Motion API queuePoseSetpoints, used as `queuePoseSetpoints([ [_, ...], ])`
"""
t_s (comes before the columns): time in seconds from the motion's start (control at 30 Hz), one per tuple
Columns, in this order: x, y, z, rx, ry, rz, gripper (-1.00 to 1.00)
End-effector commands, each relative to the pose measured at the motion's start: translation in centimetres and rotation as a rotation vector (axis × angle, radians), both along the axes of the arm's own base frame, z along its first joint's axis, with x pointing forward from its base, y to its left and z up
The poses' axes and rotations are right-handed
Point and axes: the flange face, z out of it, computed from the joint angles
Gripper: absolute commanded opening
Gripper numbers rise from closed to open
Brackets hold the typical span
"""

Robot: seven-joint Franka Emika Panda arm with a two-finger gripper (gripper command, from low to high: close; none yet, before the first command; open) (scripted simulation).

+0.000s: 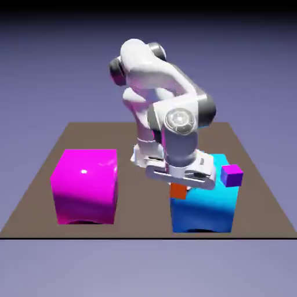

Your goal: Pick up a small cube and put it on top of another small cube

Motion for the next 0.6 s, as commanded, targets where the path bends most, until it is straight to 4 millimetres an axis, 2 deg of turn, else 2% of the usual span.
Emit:
queuePoseSetpoints([
  [0.0, -0.6, 2.1, 1.4, 0.012, 0.004, -0.007, -1.0],
  [0.03, -1.3, 4.1, 2.8, 0.024, 0.008, -0.011, -1.0],
  [0.13, -5.2, 10.3, 4.1, 0.048, 0.124, 0.03, -1.0],
  [0.2, -5.4, 10.7, 4.2, 0.049, 0.131, 0.033, -1.0],
  [0.4, -7.8, 11.4, -1.6, 0.05, 0.131, 0.033, -1.0],
  [0.43, -8.0, 11.4, -2.0, 0.049, 0.131, 0.033, -1.0],
  [0.47, -8.0, 11.4, -2.0, 0.049, 0.131, 0.033, 1.0],
  [0.5, -8.0, 11.4, -2.0, 0.049, 0.131, 0.033, 1.0],
  [0.57, -7.1, 11.3, -0.1, 0.05, 0.131, 0.034, 1.0],
])
